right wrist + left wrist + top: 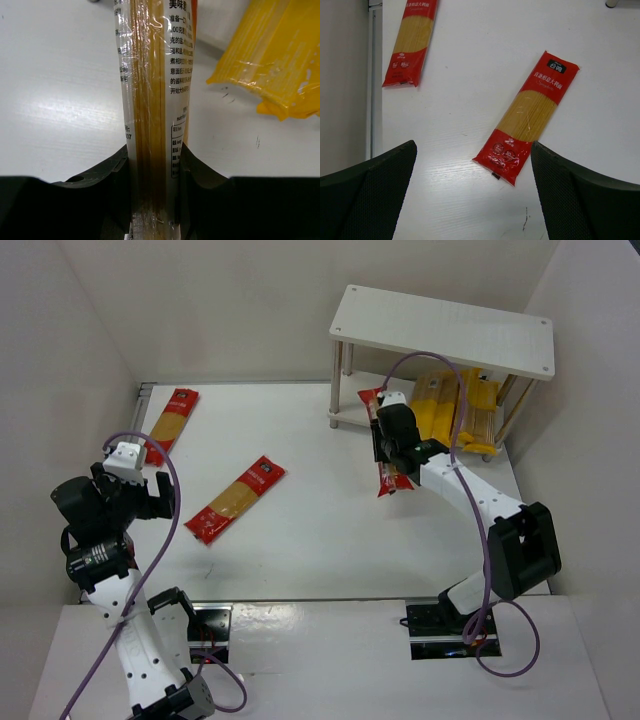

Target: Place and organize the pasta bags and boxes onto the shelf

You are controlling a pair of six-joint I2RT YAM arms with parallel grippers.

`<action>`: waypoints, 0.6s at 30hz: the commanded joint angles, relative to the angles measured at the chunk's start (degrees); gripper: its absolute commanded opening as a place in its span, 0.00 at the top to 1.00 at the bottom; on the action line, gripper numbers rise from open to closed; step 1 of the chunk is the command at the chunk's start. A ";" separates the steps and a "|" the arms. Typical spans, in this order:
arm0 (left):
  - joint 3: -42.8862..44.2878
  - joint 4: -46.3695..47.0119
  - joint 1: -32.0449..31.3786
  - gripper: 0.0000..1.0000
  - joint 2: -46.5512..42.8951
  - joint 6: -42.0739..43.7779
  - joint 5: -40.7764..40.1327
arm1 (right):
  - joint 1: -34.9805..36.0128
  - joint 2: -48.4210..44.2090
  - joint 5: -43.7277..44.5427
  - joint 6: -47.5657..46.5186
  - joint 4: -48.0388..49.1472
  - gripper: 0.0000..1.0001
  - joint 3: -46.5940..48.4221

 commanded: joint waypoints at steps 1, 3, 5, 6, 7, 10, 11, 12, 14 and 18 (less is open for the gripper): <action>0.31 1.33 0.31 0.00 0.00 0.06 -0.04 | -0.01 -3.54 7.08 3.40 13.72 1.00 2.74; 0.31 1.33 0.31 0.00 0.00 0.06 -0.04 | -0.71 -1.44 8.83 4.19 14.26 1.00 3.80; 0.31 1.33 0.31 0.00 0.00 0.06 -0.04 | -0.71 0.75 10.33 4.72 15.66 1.00 4.50; 0.31 1.33 0.31 0.00 0.00 0.06 -0.04 | -0.71 1.46 12.52 4.72 15.67 1.00 5.37; 0.31 1.33 0.31 0.00 0.00 0.06 -0.04 | -0.71 2.25 13.84 5.25 17.15 1.00 6.08; -0.22 1.33 0.31 0.00 0.00 0.06 -0.04 | -0.71 4.72 17.89 5.25 19.44 1.00 6.69; -0.22 1.33 0.31 0.00 0.00 0.06 -0.04 | -0.71 5.25 18.68 5.25 20.49 1.00 6.70; -0.22 1.33 0.31 0.00 0.00 0.06 -0.04 | -0.71 6.12 20.43 5.25 21.11 1.00 7.31; -0.22 1.33 0.31 0.00 0.00 0.06 -0.04 | -0.71 6.83 21.67 5.25 22.86 1.00 7.32; -0.22 1.33 0.31 0.00 0.00 0.06 -0.04 | -0.71 8.85 23.44 5.25 24.19 1.00 8.37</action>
